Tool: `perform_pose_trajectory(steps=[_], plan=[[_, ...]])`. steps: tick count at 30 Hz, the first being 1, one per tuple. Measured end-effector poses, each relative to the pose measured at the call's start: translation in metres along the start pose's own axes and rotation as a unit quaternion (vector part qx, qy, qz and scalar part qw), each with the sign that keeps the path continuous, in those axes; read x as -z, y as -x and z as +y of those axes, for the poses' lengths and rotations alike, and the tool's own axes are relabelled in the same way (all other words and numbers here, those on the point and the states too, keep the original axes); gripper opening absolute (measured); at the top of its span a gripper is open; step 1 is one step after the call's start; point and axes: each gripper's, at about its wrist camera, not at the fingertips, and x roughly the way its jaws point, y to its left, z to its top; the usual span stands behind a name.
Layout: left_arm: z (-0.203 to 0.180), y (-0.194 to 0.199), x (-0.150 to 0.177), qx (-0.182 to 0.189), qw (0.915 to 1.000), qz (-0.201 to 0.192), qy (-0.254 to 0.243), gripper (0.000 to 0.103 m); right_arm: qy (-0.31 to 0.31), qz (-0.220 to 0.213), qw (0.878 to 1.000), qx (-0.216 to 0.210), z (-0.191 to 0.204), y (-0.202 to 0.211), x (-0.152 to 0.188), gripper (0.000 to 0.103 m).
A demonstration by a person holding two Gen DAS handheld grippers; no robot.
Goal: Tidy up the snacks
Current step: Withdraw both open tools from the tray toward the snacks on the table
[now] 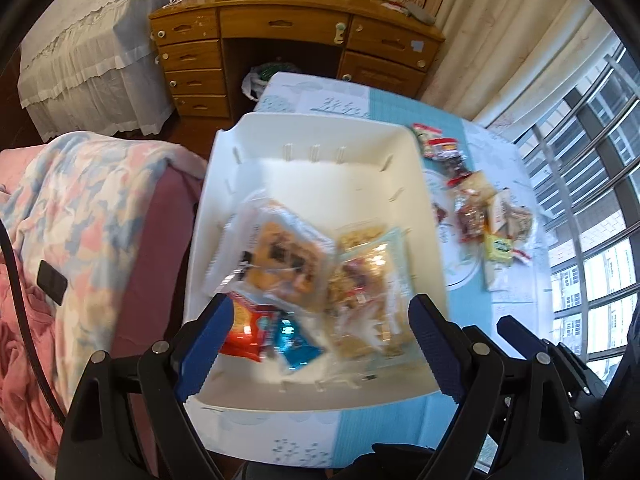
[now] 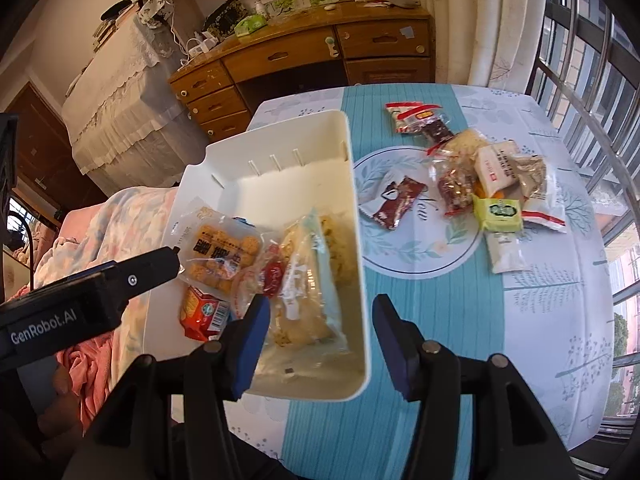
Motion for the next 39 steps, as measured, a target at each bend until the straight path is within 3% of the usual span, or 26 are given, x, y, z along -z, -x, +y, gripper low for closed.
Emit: perform_pose_trajectory(steps=[14,22,31,39], plan=[[-0.099,0.006,-0.006,0.048,0.9983,-0.025,0.019,0.088,0.016,-0.027,0.999,0.013,-0.086,0.042,-0.021,0.054],[-0.158,-0.018,-0.014,0.072,0.9971,-0.002,0.025,0.089,0.006,-0.024,0.999,0.025,-0.148,0.048,-0.037,0.055],[-0.213,-0.057,-0.025,0.069,0.9968,0.034,0.023,0.094,-0.024,-0.012,0.999,0.026,-0.217,0.043,-0.064,0.06],[-0.246,-0.093,-0.034,0.054,0.996,0.071,0.006,0.094,-0.06,0.024,0.998,0.008,-0.258,0.019,-0.08,0.061]])
